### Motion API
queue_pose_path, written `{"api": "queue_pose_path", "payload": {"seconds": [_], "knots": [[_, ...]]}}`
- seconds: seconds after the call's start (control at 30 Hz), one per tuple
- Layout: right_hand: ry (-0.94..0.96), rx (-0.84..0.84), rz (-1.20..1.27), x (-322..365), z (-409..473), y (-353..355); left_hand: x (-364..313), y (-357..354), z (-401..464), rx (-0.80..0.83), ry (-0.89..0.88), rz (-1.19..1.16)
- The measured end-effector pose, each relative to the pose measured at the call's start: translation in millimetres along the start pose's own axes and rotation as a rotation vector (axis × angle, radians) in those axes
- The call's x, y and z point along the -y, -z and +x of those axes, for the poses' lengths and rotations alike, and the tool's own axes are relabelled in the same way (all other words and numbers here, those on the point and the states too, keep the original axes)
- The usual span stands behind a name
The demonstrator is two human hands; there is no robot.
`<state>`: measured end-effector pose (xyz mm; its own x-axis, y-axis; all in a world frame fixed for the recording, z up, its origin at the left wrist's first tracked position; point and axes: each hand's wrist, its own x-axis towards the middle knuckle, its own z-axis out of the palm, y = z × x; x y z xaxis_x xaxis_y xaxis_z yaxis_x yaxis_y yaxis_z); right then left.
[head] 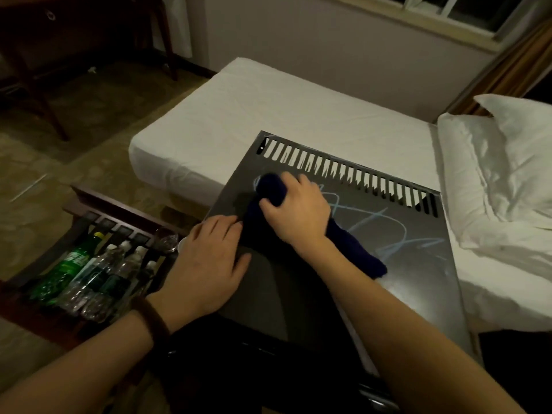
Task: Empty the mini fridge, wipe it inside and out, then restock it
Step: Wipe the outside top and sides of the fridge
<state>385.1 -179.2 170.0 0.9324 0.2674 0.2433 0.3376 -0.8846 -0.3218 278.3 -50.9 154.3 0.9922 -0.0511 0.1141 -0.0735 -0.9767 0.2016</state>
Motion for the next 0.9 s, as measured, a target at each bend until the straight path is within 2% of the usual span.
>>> {"api": "queue_pose_path", "payload": {"seconds": [0.1,0.3,0.4,0.53,0.6,0.83,0.9], "knots": [[0.029,-0.015,0.037,-10.1,-12.0,5.3,1.4,-3.3,-0.9,0.001,-0.016,0.022],[0.129,-0.125,0.13,-52.1,-138.5,47.0,2.0,-10.2,0.6,0.053,-0.016,0.052],[0.123,-0.144,0.061,-46.0,-102.5,34.1,-1.2,-8.9,1.3,0.059,-0.016,0.083],[-0.041,-0.065,0.045,-26.1,-3.9,7.5,-1.4,-7.9,2.5,0.06,-0.014,0.075],[-0.053,-0.096,0.056,-22.6,8.7,3.1,0.0,-7.9,1.0,0.048,-0.019,0.051],[0.162,-0.123,0.183,-64.4,-115.4,46.2,-0.6,-6.6,0.8,0.045,-0.011,0.041],[0.193,-0.095,0.213,-71.3,-119.9,47.8,-2.6,-5.7,0.9,0.049,0.002,0.075]]}}
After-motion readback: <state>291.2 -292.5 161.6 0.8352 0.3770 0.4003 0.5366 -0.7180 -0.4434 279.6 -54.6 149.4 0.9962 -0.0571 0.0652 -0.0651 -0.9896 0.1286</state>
